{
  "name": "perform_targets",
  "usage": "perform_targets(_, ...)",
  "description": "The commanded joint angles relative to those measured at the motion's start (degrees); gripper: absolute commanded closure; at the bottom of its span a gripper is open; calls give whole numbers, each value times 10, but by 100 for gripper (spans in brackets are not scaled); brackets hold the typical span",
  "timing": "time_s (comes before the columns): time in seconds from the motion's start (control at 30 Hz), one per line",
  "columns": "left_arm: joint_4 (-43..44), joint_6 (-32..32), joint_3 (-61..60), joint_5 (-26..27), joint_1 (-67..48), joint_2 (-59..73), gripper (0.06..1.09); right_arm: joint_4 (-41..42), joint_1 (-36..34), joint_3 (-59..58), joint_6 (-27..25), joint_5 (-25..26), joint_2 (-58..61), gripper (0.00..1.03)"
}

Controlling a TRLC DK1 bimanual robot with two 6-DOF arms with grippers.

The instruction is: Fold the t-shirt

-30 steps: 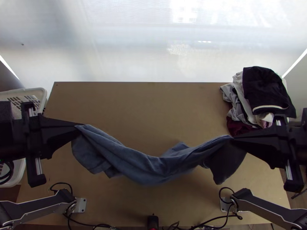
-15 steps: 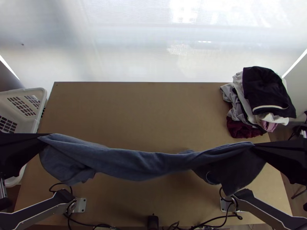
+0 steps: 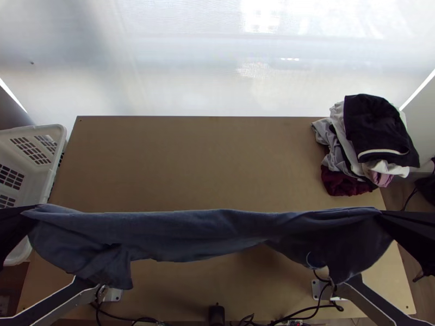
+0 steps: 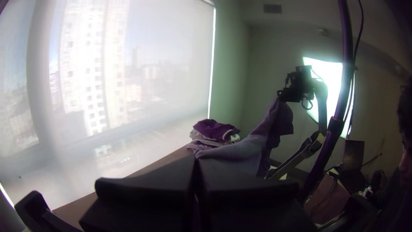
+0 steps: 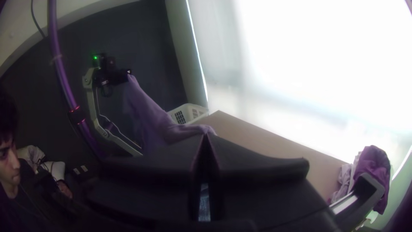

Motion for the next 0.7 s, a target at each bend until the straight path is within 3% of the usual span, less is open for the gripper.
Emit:
perform_targets(0.0, 12, 0, 1, 18, 66, -31, 105, -2, -51, 36, -1, -24, 4, 100)
perform_targets(0.27, 10, 0, -1, 18, 69, -68, 105, 6, -88, 42, -2, -59, -14, 100)
perform_targets(0.67, 10, -1, -56, 20, 106, -127, 105, 8, -108, 13, -3, -58, -56, 100)
